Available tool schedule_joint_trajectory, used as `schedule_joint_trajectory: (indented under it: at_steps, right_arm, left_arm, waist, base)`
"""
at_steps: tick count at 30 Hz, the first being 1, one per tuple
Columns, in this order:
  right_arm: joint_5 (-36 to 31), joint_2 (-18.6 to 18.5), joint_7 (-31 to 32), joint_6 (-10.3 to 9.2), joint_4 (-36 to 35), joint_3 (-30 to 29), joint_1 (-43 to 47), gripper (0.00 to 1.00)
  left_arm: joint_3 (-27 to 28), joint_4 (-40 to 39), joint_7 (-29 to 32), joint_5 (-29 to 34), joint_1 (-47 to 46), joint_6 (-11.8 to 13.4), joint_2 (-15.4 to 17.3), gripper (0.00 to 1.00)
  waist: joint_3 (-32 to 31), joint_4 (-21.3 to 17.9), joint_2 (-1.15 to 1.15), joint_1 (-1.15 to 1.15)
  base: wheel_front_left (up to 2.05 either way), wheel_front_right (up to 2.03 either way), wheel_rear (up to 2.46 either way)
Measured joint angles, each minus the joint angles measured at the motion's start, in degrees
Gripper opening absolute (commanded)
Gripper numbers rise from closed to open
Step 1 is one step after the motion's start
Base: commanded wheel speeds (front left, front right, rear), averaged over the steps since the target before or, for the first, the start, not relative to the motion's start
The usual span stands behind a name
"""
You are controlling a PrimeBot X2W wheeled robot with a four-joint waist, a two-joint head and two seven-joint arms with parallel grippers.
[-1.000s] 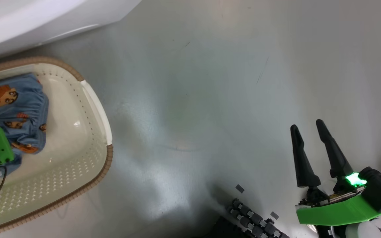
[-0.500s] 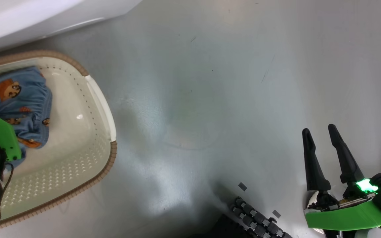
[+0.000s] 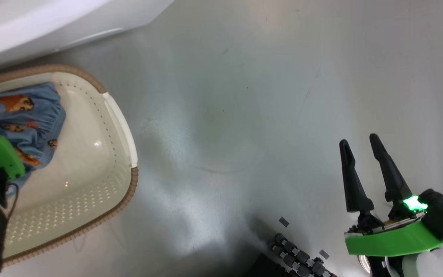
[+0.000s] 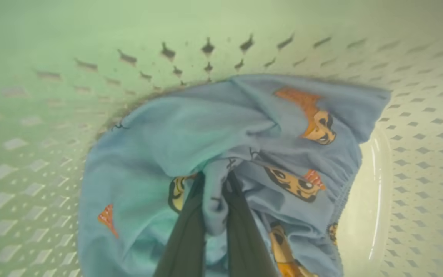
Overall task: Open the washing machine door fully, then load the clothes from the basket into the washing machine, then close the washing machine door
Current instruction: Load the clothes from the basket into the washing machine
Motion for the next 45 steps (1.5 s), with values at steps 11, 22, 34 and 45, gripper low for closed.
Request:
schedule_joint_trajectory:
  at_steps: [11, 22, 34, 45]
  right_arm:
    - [-2.92, -0.03, 0.00, 0.00, 3.41, -2.71, -0.90, 1.00]
    - [-4.89, -0.12, 0.00, 0.00, 6.32, -5.17, 0.94, 1.00]
    - [-8.87, -0.13, 0.01, 0.00, 8.45, -4.56, 10.72, 1.00]
    - [-14.75, -0.15, 0.01, 0.00, 8.11, -3.97, 15.40, 1.00]
  left_arm:
    - [0.96, -2.42, -10.51, -2.32, 9.87, -4.30, -5.60, 0.00]
    - [4.67, -24.75, -10.95, -2.00, 27.82, -4.17, -11.05, 0.00]
    - [9.68, -52.69, -10.95, 1.94, 51.75, -3.16, -15.23, 0.00]
    - [7.76, -68.90, -11.11, 2.56, 66.87, -0.35, -15.47, 0.00]
  waist:
    - [-7.35, 3.13, 0.00, 0.00]
    - [-20.33, 8.63, 0.00, 0.00]
    - [-36.15, 12.74, 0.00, 0.00]
    - [-48.56, 15.68, 0.00, 0.00]
  base:
    - [0.00, 0.00, 0.00]
    - [0.00, 0.00, 0.00]
    - [0.00, 0.00, 0.00]
    - [0.00, 0.00, 0.00]
